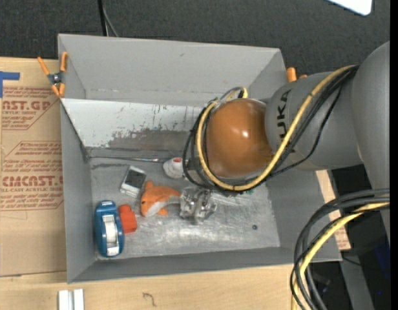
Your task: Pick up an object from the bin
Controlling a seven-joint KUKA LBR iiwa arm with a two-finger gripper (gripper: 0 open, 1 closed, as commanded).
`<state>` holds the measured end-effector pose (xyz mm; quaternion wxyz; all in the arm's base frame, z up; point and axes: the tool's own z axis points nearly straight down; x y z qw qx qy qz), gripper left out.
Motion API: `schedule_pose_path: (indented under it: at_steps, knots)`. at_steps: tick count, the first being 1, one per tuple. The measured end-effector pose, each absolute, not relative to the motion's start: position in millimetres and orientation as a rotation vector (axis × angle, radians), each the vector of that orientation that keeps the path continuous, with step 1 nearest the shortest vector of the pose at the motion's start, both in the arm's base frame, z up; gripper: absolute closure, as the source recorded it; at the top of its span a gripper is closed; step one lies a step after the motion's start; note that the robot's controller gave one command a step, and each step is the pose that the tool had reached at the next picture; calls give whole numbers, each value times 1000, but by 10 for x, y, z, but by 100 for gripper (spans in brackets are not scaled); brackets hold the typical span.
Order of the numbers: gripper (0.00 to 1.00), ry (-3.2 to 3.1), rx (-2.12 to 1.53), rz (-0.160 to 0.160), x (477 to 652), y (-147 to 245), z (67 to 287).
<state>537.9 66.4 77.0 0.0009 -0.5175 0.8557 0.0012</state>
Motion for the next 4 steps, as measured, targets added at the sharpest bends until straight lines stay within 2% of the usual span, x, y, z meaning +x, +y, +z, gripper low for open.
schedule_pose_path:
  at_steps: [1,2,3,4]
  knots:
    - [0,2687,-1625,4,5378,663,769]
    - [0,2688,-1625,4,5378,662,769]
    - [0,2731,-1560,6,5589,830,1312]
    - [0,2630,-1706,-2,5744,1441,1346]
